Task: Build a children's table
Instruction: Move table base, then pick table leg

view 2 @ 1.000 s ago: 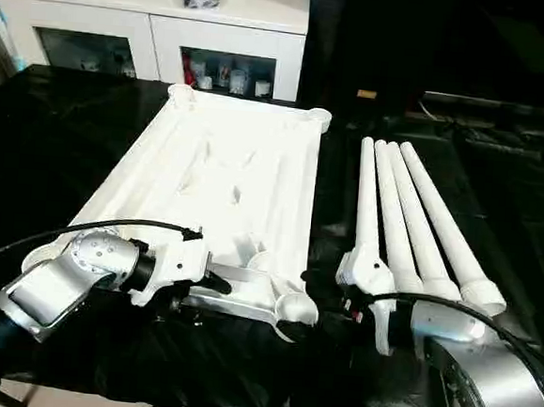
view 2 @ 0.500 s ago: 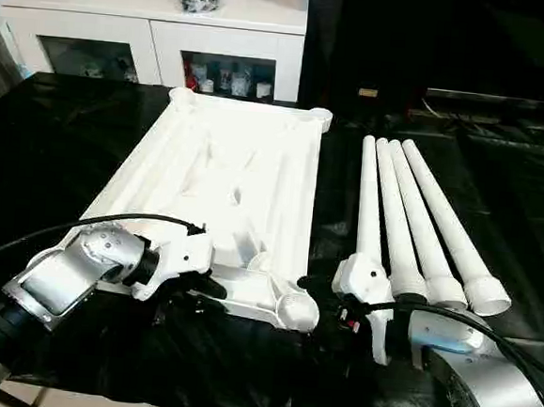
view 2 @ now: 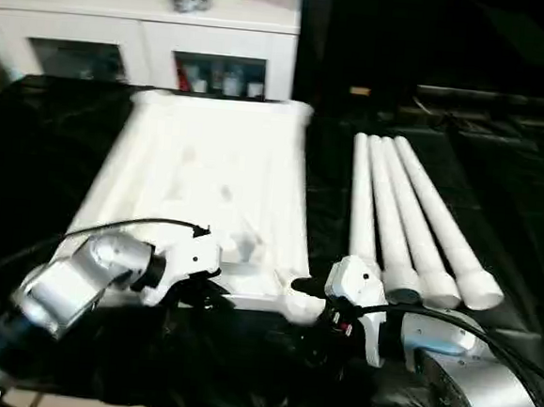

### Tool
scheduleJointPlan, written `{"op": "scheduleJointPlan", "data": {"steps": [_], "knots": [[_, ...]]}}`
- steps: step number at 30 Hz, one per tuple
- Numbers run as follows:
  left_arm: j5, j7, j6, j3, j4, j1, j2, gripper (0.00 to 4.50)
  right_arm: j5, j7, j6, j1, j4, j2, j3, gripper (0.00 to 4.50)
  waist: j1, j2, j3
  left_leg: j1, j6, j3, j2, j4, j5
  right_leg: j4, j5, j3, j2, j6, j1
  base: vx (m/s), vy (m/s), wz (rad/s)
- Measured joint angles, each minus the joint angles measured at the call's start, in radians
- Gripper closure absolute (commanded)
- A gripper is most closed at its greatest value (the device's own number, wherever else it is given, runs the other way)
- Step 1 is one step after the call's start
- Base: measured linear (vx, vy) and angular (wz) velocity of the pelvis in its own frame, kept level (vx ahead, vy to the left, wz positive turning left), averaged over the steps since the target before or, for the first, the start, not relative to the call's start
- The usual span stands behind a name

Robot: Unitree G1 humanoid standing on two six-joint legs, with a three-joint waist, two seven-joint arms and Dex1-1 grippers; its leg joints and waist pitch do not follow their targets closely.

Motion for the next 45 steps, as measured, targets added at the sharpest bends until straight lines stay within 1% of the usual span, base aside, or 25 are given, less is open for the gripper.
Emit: {"op": "scheduleJointPlan", "data": {"steps": [1,4,8,12,16,22,23,24,26,27,28,29,33,36,39,41,42,43,45], "knots": [[0.000,0.024,0.023,0.016,-0.030,0.022,0.000,4.48,-0.001,-0.001,-0.001,0.000,0.000,0.000,0.000,0.08,-0.003,0.000,0.000,-0.001,0.000,0.000,0.000,-0.001,0.000,0.000,0.000,0.000,0.000,0.000,-0.002,0.000,0.000,0.00],[0.000,0.063,0.052,0.038,-0.073,0.058,-0.005,4.48,-0.004,-0.003,-0.002,-0.002,0.001,0.001,0.000,0.08,-0.002,0.000,0.000,-0.001,0.000,0.001,0.000,-0.001,0.000,0.000,-0.001,0.000,0.000,-0.001,-0.002,0.000,0.000,0.00],[0.001,0.097,0.066,0.040,-0.103,0.079,-0.016,4.48,-0.007,-0.005,-0.009,-0.008,0.005,0.003,0.002,0.08,0.005,-0.002,0.001,-0.002,0.000,0.002,0.000,0.000,0.000,-0.001,-0.001,0.001,-0.001,-0.001,-0.002,0.000,0.000,0.00],[0.002,0.123,0.102,0.034,-0.140,0.095,-0.034,4.48,-0.014,-0.005,-0.012,-0.026,0.017,0.008,0.006,0.08,0.009,-0.003,0.002,-0.002,0.000,0.002,0.000,0.000,0.000,-0.001,-0.001,0.001,-0.001,0.000,-0.002,0.000,0.000,0.00],[0.007,0.125,0.083,0.021,-0.142,0.095,-0.031,4.48,-0.032,-0.006,-0.016,-0.031,0.031,0.008,0.007,0.08,0.015,-0.003,0.001,-0.002,0.000,0.002,0.000,0.000,0.000,-0.001,-0.001,0.001,-0.001,0.000,-0.002,0.000,0.000,0.00],[0.010,0.127,0.072,0.016,-0.142,0.095,-0.030,4.48,-0.034,-0.012,-0.016,-0.030,0.032,0.008,0.007,0.08,0.022,-0.002,0.001,-0.002,0.000,0.002,0.000,0.000,0.000,-0.001,-0.001,0.001,-0.001,0.000,-0.002,0.000,0.000,0.00],[0.010,0.126,0.067,0.016,-0.141,0.095,-0.030,4.05,-0.034,-0.016,-0.016,-0.030,0.032,0.008,0.007,0.08,0.023,-0.001,0.001,-0.002,0.000,0.002,0.000,0.000,0.000,-0.001,-0.001,0.001,-0.001,0.000,-0.002,0.000,0.000,0.00],[0.010,0.125,0.063,0.016,-0.140,0.095,-0.029,3.94,-0.035,-0.020,-0.016,-0.030,0.032,0.008,0.007,0.08,0.023,-0.001,0.001,-0.002,0.000,0.002,0.000,0.000,0.000,-0.001,-0.001,0.001,-0.001,0.000,-0.002,0.000,0.000,0.00],[0.004,0.116,0.044,0.016,-0.142,0.094,-0.023,3.92,-0.034,-0.026,-0.015,-0.030,0.032,0.010,0.005,0.08,0.026,-0.001,0.001,-0.002,0.000,0.002,0.000,0.000,0.000,-0.001,-0.001,0.001,-0.001,0.000,-0.002,0.000,0.000,0.00],[0.000,0.111,0.040,0.016,-0.148,0.094,-0.016,3.66,-0.032,-0.028,-0.012,-0.030,0.032,0.012,0.002,0.08,0.026,-0.001,0.001,-0.002,0.000,0.002,0.000,0.000,0.000,-0.001,-0.001,0.001,-0.001,0.000,-0.002,0.000,0.000,0.00],[-0.002,0.100,0.040,0.016,-0.153,0.094,-0.007,3.66,-0.031,-0.030,-0.011,-0.030,0.032,0.013,-0.001,0.08,0.026,-0.001,0.001,-0.002,0.000,0.002,0.000,0.000,0.000,-0.001,-0.001,0.001,-0.001,0.000,-0.002,0.000,0.000,0.00],[-0.005,0.093,0.041,0.017,-0.158,0.094,0.001,3.54,-0.029,-0.031,-0.011,-0.030,0.032,0.015,-0.002,0.08,0.026,-0.001,0.001,-0.002,0.000,0.002,0.000,0.000,0.000,-0.001,-0.001,0.001,-0.001,0.000,-0.002,0.000,0.000,0.00],[-0.049,0.066,0.061,0.047,-0.203,0.094,0.016,3.38,-0.016,-0.044,-0.011,-0.037,0.036,0.038,-0.038,0.00,0.026,-0.002,0.001,-0.002,0.000,0.002,0.000,0.000,0.000,-0.001,-0.001,0.001,-0.001,0.000,-0.002,0.000,0.000,0.00],[-0.088,0.049,0.071,0.081,-0.240,0.093,0.015,3.38,0.005,-0.075,-0.010,-0.073,0.044,0.060,-0.072,0.00,0.025,-0.002,0.001,-0.001,0.000,0.002,0.000,0.000,0.000,-0.001,0.000,0.001,-0.001,-0.001,-0.002,0.000,0.000,0.00],[-0.123,0.057,0.049,0.127,-0.253,0.090,0.000,3.38,0.013,-0.161,0.030,-0.146,0.083,0.118,-0.110,0.00,0.023,-0.005,0.002,-0.001,0.000,0.002,0.000,0.000,0.000,0.001,0.000,0.001,-0.001,-0.002,-0.002,0.000,0.000,0.00],[-0.127,0.082,0.013,0.156,-0.254,0.080,-0.008,3.38,-0.002,-0.248,0.062,-0.205,0.129,0.155,-0.135,0.00,0.024,-0.006,0.002,-0.001,0.000,0.002,0.000,0.000,0.000,0.002,0.002,0.001,-0.001,-0.003,-0.003,0.000,0.000,0.00],[-0.122,0.090,-0.005,0.162,-0.255,0.078,-0.004,3.38,-0.007,-0.274,0.075,-0.213,0.136,0.159,-0.144,0.00,0.025,-0.007,0.002,-0.001,0.000,0.003,0.000,0.000,0.000,0.002,0.002,0.001,-0.001,-0.002,-0.003,0.000,0.000,0.00],[-0.109,0.109,-0.024,0.171,-0.254,0.078,0.003,3.38,-0.019,-0.321,0.096,-0.238,0.167,0.184,-0.155,0.00,0.026,-0.010,0.003,-0.001,0.000,0.003,0.000,0.000,0.000,0.002,0.002,0.001,-0.001,-0.002,-0.003,0.000,0.000,0.00],[-0.095,0.145,-0.029,0.182,-0.255,0.076,-0.007,3.38,-0.047,-0.414,0.138,-0.284,0.223,0.232,-0.175,0.00,0.025,-0.012,0.004,-0.002,0.000,0.003,0.000,0.000,0.000,0.002,0.002,0.001,-0.001,-0.002,-0.004,0.000,0.000,0.00]]}}
